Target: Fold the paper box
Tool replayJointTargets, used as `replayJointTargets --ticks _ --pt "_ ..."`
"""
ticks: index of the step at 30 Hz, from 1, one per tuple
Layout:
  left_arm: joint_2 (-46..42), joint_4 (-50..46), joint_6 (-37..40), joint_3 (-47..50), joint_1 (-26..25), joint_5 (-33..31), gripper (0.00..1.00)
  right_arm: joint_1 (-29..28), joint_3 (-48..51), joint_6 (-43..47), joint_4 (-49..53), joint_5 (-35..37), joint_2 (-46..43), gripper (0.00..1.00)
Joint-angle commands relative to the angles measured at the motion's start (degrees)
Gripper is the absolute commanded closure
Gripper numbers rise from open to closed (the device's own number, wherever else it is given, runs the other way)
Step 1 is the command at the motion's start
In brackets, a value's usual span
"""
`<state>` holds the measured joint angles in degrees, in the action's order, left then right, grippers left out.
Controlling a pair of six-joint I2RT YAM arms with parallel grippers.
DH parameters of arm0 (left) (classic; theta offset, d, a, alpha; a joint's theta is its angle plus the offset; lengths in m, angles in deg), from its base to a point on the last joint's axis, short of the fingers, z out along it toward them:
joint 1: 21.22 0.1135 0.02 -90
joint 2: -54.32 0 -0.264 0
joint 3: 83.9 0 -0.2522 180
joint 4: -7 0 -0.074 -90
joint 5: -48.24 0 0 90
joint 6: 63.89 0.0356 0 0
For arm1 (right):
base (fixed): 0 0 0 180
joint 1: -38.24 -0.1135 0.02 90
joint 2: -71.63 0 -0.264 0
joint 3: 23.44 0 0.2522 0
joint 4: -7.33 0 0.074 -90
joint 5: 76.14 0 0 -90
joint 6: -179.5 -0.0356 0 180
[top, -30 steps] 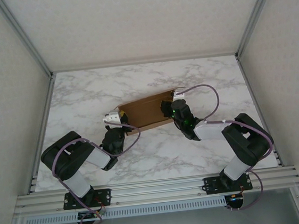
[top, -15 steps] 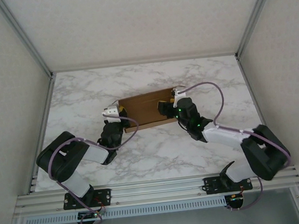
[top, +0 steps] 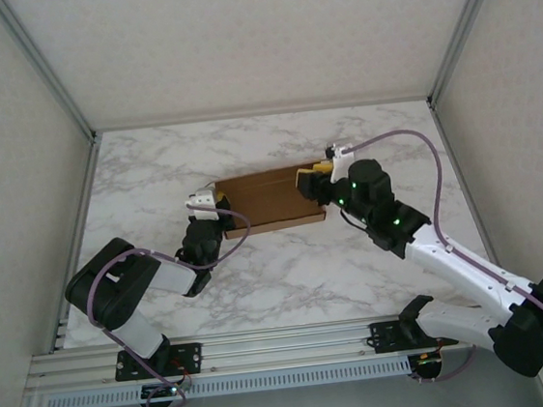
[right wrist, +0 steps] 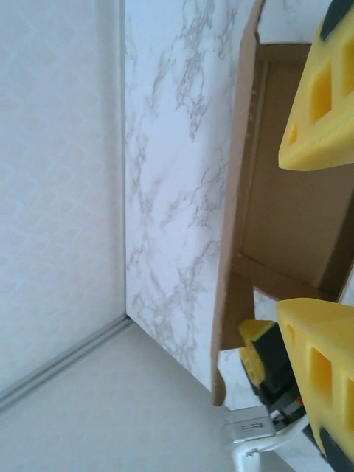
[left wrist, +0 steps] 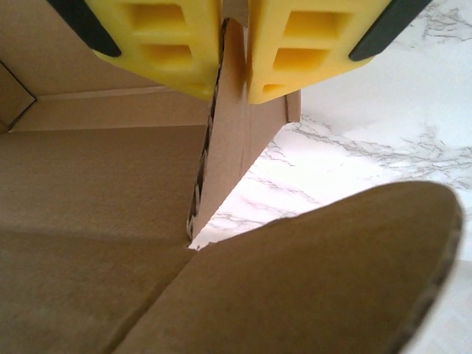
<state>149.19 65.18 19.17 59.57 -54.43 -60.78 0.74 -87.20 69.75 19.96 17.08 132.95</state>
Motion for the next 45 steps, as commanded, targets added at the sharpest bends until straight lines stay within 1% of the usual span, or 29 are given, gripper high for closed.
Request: replayJointTargets --ticks 1,3,5,8,11,12,17,18,23,26,28,32,38,40,43,45 --pt "0.62 -0.48 1.11 0.13 0.47 1.62 0.84 0.92 -9.47 -1.68 11.9 4.47 4.82 0.51" --pt "0.81 -0.82 1.53 0.26 0.43 1.8 0.85 1.1 -18.24 -1.32 20.59 3.78 11.11 0.48" --pt "1.16 -1.27 1.66 0.31 0.43 2.18 0.85 1.02 -24.11 -1.34 24.38 3.83 16.77 0.46" --pt "1.18 -2.35 1.34 0.4 0.43 2.0 0.86 1.06 -28.56 -3.13 26.62 4.72 22.54 0.45" --pt "1.13 -2.83 1.05 0.71 0.43 1.88 0.84 1.13 -29.58 -5.3 27.2 5.22 26.36 0.46" --pt "0.99 -3.26 1.12 0.69 0.39 2.05 0.82 1.13 -29.11 -5.78 26.73 5.04 27.01 0.46" --pt "-2.02 -5.05 -0.22 0.54 0.23 3.02 0.56 1.09 -26.28 -8.5 24.44 3.15 28.76 0.47" --pt "-2.94 -5.69 -0.44 0.44 0.17 3.27 0.53 1.05 -25.63 -8.79 23.89 3.13 28.68 0.47" --pt "-8.34 -9.62 -3.28 0.55 -0.05 5.33 0.44 1.09 -24.34 -9.31 22.64 3.32 29.2 0.48" --pt "-11.51 -14.92 -4.61 0.29 -0.75 8.12 0.4 1.11 -24.6 -9.19 22.55 3.37 29.72 0.48" --pt "-13.43 -19.69 -5.38 -0.08 -1.1 9.47 0.4 1.05 -24.88 -8.93 22.78 3.74 29.95 0.48" --pt "-18.68 -26.72 -9.23 1.14 -1.33 9.2 0.4 1.09 -25.31 -8.52 22.65 3.83 30.28 0.47" --pt "-28.23 -32.9 -13.71 4.88 -1.84 13.44 0.41 1.04 -25.64 -8.13 22.99 3.02 30.26 0.46" --pt "-31.52 -35.98 -14.84 5.68 -2.63 13.67 0.42 1.06 -24.98 -8.05 22.61 2.84 29.92 0.46" --pt "-37.59 -41.94 -15.25 5.98 -3.25 14.06 0.42 1.04 -24.0 -7.9 22.07 2.56 29.65 0.46" --pt "-41.83 -45.68 -14.52 5.52 -3.39 15.92 0.43 1.07 -23.59 -7.69 22.04 2.5 29.72 0.46"
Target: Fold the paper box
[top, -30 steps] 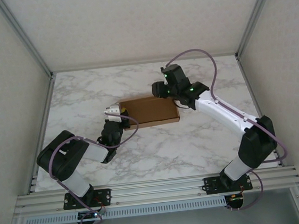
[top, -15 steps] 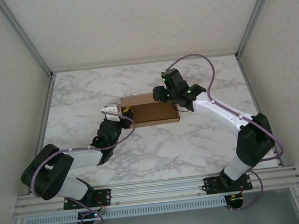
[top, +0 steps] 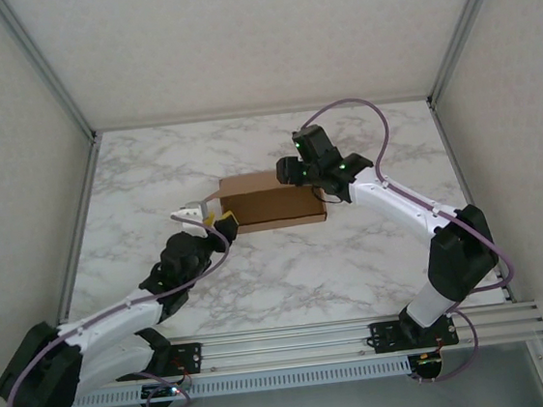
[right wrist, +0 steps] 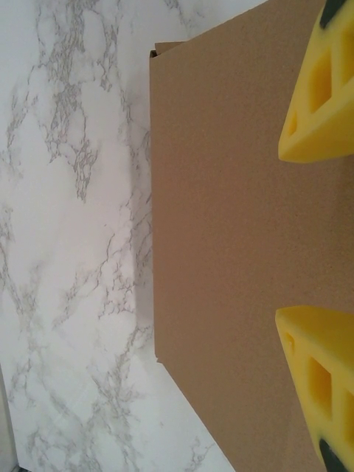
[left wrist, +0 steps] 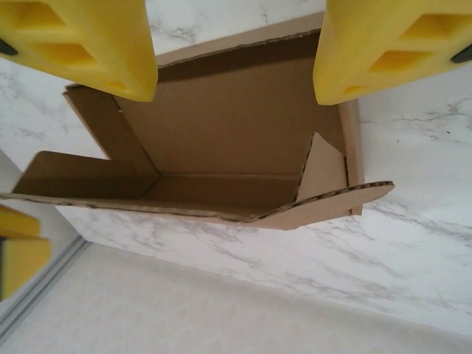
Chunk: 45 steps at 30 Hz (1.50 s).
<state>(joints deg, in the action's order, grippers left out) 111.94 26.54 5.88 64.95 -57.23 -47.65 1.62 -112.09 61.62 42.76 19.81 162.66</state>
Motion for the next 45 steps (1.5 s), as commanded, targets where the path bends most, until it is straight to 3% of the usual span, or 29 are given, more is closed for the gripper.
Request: replayJointTargets --ticks 1,7,10,13,17,21,25,33,40,45 --pt "-6.86 -9.39 -0.56 -0.69 -0.63 3.78 0.43 0.23 1.43 0.54 -0.62 -0.41 0.03 0.46" --pt "-15.23 -23.23 2.03 -10.04 -0.48 0.77 0.47 0.21 3.82 -0.05 -1.21 -2.58 -0.39 0.46" --pt "-9.49 -34.53 0.3 -20.39 0.23 -3.6 0.45 0.15 6.41 -0.44 -2.26 -3.34 -0.6 0.46" --pt "-0.51 -43.34 -0.99 -29.4 4.01 0.73 0.36 0.03 9.35 -0.9 -3.4 -3.5 -0.34 0.46" --pt "6.8 -42.26 -5.43 -31.67 8.58 7.97 0.33 0.12 13.38 -1.82 -5.45 -4.11 0.18 0.47" --pt "14.3 -42.88 -7.78 -35.18 10.36 8.44 0.3 0.14 14.68 -1.33 -5.76 -4.13 1.96 0.47" --pt "17.02 -37.53 -11.21 -32.58 12.41 12.16 0.29 0.08 15.15 -1.82 -6.04 -4.43 5.14 0.47" --pt "24.54 -37.67 -16.52 -30.76 14.15 10.52 0.34 0.12 15.01 -4.77 -5.26 -7.42 10.55 0.48" --pt "25.99 -35.33 -17.04 -27.95 15.35 9.23 0.36 0.42 10.2 -0.06 -0.7 -7.78 4.03 0.48" --pt "26.18 -32.73 -15.2 -26.74 15.44 9.9 0.37 4.37 7.83 3.84 1.23 -10.23 0.44 0.45"
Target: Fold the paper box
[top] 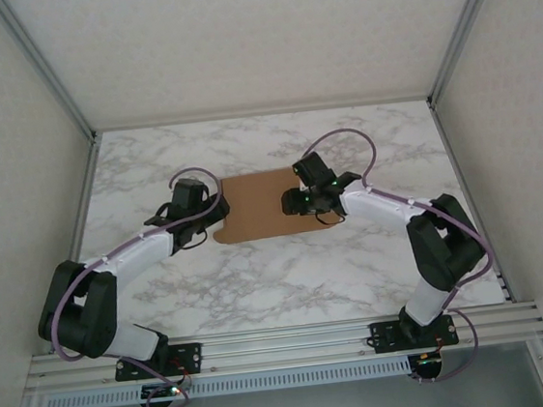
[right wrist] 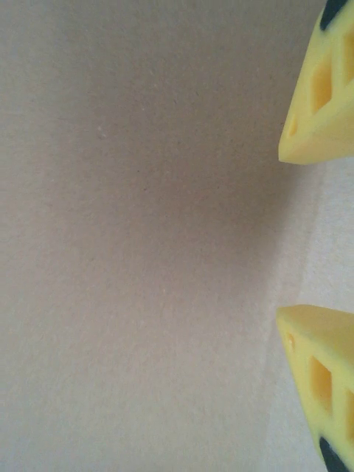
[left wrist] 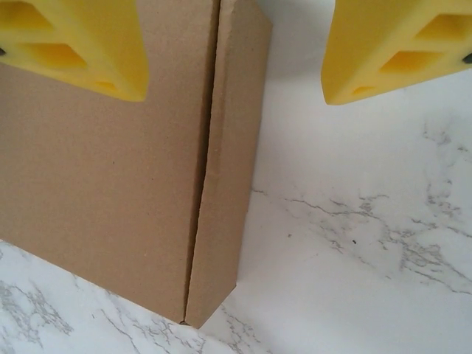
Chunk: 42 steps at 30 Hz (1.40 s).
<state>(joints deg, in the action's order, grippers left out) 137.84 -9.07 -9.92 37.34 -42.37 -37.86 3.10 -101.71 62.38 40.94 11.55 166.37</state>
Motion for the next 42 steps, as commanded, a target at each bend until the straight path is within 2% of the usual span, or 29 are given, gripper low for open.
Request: replayJointTargets --ticks 1,9,15,19,28,38,42 --pt "0.64 3.25 0.58 0.96 0.6 0.93 0.38 4.07 -2.72 3.03 3.17 -2.64 -3.48 0.44" --pt "4.33 6.55 0.9 0.87 1.7 6.78 0.38 13.29 -0.89 2.93 1.82 -7.94 -3.05 0.37" --pt "7.38 7.27 0.17 0.64 3.0 9.63 0.42 15.07 -1.85 3.22 1.58 -12.51 1.78 0.37" --pt "8.89 7.31 0.11 0.51 3.02 10.06 0.44 15.18 -0.87 2.41 0.5 -10.82 3.59 0.37" --pt "13.05 7.66 -1.54 1.69 3.07 11.49 0.51 15.35 0.9 0.57 -0.39 -8.96 7.83 0.52" --pt "14.48 6.61 -2.9 3.24 3.09 8.82 0.59 15.31 0.39 1.53 3.8 -6.25 10.56 0.57" --pt "13.43 6.49 -2.26 2.95 2.95 8.04 0.6 15.36 0.64 2.3 3.8 -7.85 9.82 0.58"
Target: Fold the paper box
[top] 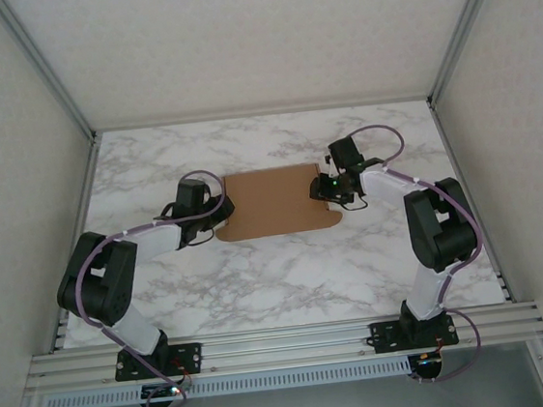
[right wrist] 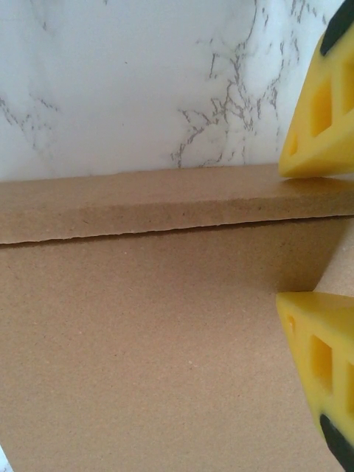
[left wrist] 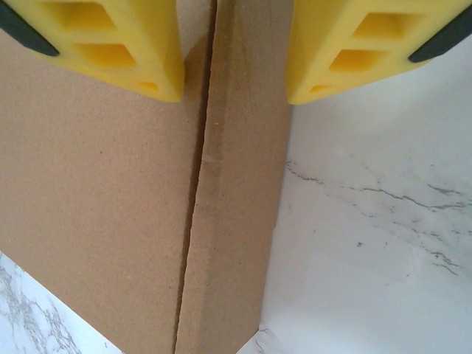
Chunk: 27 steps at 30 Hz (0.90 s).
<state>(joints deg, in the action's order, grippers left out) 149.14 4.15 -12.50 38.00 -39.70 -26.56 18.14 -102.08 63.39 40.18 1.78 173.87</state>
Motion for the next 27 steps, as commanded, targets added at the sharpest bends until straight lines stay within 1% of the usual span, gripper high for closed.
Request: replayJointTargets --ticks 1,4,6,8,10,11,13,16,18,19,21,24,27 --pt "1.68 -7.08 0.91 1.95 0.22 -3.65 0.6 0.32 1.1 1.81 4.55 1.3 1.3 0.57" --pt "-0.57 -7.58 2.23 1.26 0.21 -4.16 0.57 0.38 0.78 2.65 4.74 0.13 -2.98 0.55" --pt "-2.63 -8.73 3.44 0.13 0.24 -4.07 0.52 0.48 -0.58 2.92 6.5 -3.08 -4.85 0.52" --pt "-5.42 -11.16 4.23 -1.4 0.25 -6.54 0.43 0.5 -2.98 3.35 10.53 -6.64 -6.57 0.47" --pt "-8.02 -12.91 4.83 -2.39 0.29 -9.54 0.36 0.44 -2.57 2.69 11.11 -6.16 -9.8 0.42" --pt "-9.13 -12.74 5.27 -2.4 0.45 -10.0 0.34 0.48 -2.42 2.6 11.28 -4.58 -11.42 0.38" --pt "-9.68 -11.94 6.0 -2.68 0.88 -10.06 0.31 0.64 -2.56 2.98 11.16 -1.7 -13.17 0.34" --pt "-7.84 -9.74 5.76 -3.64 1.75 -6.27 0.32 2.06 -1.93 2.32 7.4 -1.64 -12.91 0.31" --pt "-6.27 -7.63 5.74 -4.16 1.85 -3.78 0.33 3.36 1.01 1.27 0.93 -2.58 -13.4 0.31" --pt "-5.38 -6.47 5.83 -4.24 1.91 -2.45 0.33 4.11 2.51 0.77 -2.82 -4.53 -13.64 0.31" --pt "-3.48 -5.61 6.69 -4.62 2.25 0.27 0.36 5.93 3.7 -0.58 -7.13 -8.44 -12.63 0.3" --pt "-0.94 -2.86 7.72 -3.86 4.13 5.5 0.4 7.14 2.97 -0.73 -8.8 -13.08 -9.78 0.31" --pt "0.73 -0.06 7.63 -2.32 6.69 10.37 0.46 7.89 2.66 -0.29 -9.38 -15.03 -7.59 0.31"
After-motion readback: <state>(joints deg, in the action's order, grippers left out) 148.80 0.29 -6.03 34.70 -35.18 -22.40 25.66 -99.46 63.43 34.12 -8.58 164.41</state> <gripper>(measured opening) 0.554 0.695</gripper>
